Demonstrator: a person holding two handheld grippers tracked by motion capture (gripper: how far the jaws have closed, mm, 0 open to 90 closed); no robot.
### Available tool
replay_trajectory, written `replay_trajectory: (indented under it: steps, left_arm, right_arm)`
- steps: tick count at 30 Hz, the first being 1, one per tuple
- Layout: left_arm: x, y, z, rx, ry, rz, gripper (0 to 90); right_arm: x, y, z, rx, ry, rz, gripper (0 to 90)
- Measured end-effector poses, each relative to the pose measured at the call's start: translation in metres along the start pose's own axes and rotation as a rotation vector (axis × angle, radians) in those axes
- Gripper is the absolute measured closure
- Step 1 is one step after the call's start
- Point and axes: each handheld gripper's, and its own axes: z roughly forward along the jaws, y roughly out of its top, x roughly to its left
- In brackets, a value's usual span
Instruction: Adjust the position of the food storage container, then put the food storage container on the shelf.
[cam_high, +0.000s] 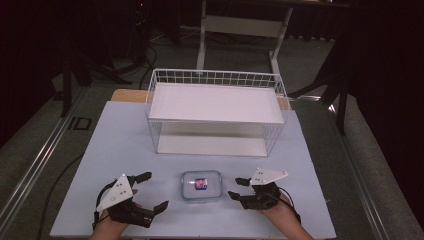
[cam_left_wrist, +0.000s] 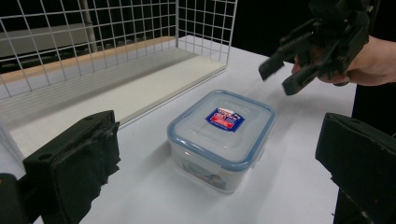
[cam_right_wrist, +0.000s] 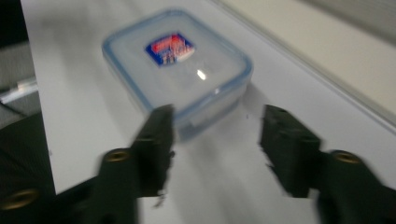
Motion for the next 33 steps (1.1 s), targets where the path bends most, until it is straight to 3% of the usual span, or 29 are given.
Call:
replay_trajectory:
  steps: [4, 7, 11, 13, 16, 19, 20, 23, 24, 26, 30, 32, 33]
  left_arm:
    - [-0.002, 0.003, 0.001, 0.001, -0.011, -0.021, 0.5]
    - [-0.004, 0.008, 0.003, 0.029, -0.001, -0.008, 0.5]
    - [-0.005, 0.016, 0.004, 0.056, -0.002, -0.014, 0.5]
    - [-0.005, 0.021, 0.004, 0.060, 0.007, -0.016, 0.5]
    - [-0.003, 0.029, 0.002, 0.072, -0.019, -0.043, 0.5]
    - [-0.001, 0.035, 0.003, 0.104, -0.019, -0.054, 0.6]
    - [0.001, 0.036, 0.003, 0.103, -0.029, -0.067, 0.6]
    - [0.005, 0.039, 0.006, 0.115, -0.057, -0.164, 0.6]
    - [0.006, 0.039, 0.008, 0.125, -0.069, -0.193, 0.6]
    - [0.007, 0.039, 0.013, 0.163, -0.072, -0.231, 0.6]
    - [0.013, 0.034, 0.024, 0.199, -0.089, -0.346, 0.6]
    - [0.016, 0.031, 0.031, 0.245, -0.082, -0.359, 0.6]
    - [0.017, 0.030, 0.035, 0.260, -0.082, -0.367, 0.6]
  right_arm:
    - [0.001, 0.001, -0.001, -0.015, 0.006, 0.002, 20.3]
    - [0.001, 0.003, -0.004, -0.040, 0.015, 0.014, 13.2]
    - [0.008, 0.010, -0.009, -0.042, -0.017, -0.034, 16.8]
    - [0.009, 0.015, -0.010, -0.022, 0.004, -0.034, 16.0]
    - [0.013, 0.021, -0.014, -0.051, -0.035, -0.060, 21.5]
    - [0.014, 0.025, -0.014, -0.054, -0.029, -0.025, 20.9]
    - [0.015, 0.027, -0.013, -0.040, -0.036, -0.031, 19.9]
    - [0.017, 0.030, -0.010, -0.045, -0.073, -0.030, 14.8]
    - [0.016, 0.031, -0.009, -0.045, -0.083, -0.005, 13.6]
    - [0.013, 0.034, -0.008, -0.050, -0.066, 0.049, 13.7]
    - [0.005, 0.035, -0.004, -0.066, -0.026, 0.148, 13.3]
    - [0.001, 0.035, -0.002, -0.055, 0.008, 0.197, 13.3]
    - [-0.001, 0.035, 0.000, -0.041, -0.001, 0.216, 13.3]
